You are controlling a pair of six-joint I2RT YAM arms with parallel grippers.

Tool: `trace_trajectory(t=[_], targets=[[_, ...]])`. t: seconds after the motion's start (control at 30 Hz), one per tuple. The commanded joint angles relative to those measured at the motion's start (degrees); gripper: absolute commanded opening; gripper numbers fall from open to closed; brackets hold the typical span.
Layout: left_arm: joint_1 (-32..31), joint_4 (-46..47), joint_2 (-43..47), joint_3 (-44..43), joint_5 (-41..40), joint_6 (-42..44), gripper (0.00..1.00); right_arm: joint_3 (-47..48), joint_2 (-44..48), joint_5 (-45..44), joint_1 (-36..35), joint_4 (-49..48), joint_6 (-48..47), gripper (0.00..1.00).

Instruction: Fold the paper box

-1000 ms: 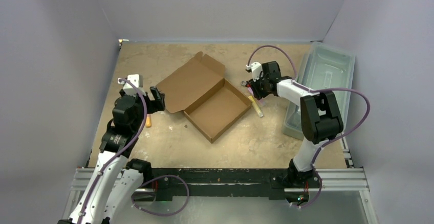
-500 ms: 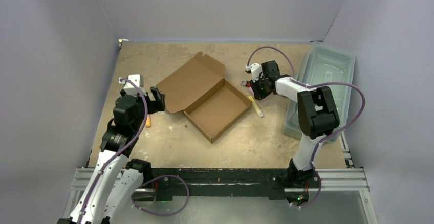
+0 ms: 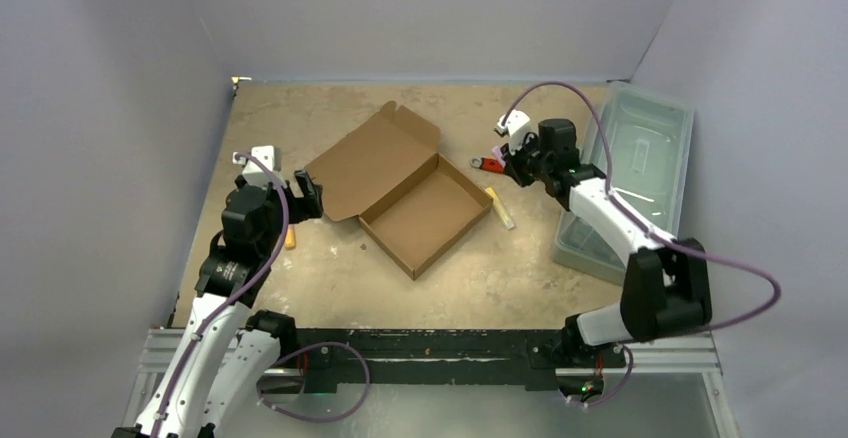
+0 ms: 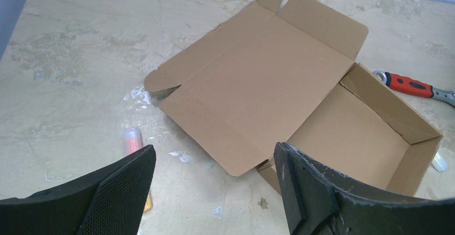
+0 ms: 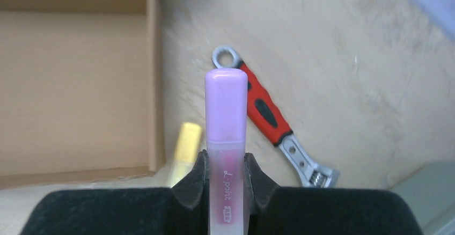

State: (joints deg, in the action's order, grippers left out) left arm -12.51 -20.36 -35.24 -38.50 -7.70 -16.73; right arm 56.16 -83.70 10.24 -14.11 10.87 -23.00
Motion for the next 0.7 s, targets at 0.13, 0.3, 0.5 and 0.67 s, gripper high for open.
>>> trace_trajectory(t=[0.13,0.3,0.5,0.67], targets=[[0.03,0.85,-0.17,0.0,0.05,1.16,0.8,-2.1,2.32,29.85,0.16,-4.81,4.04,0.0],[0.03,0.85,-0.52,0.0,0.07,1.17,0.8,-2.51,-1.73,31.24,-1.26,-10.04,12.9,0.0],[0.1,0.85,-1.03,0.0,0.23,1.18,0.8,-1.33,-4.39,27.15,-4.21,-11.36,16.89,0.07],[0.12,0.78,-1.22,-0.04,0.23,1.17,0.8,-0.45,-6.29,20.75,-7.36,-13.88,22.11,0.26]])
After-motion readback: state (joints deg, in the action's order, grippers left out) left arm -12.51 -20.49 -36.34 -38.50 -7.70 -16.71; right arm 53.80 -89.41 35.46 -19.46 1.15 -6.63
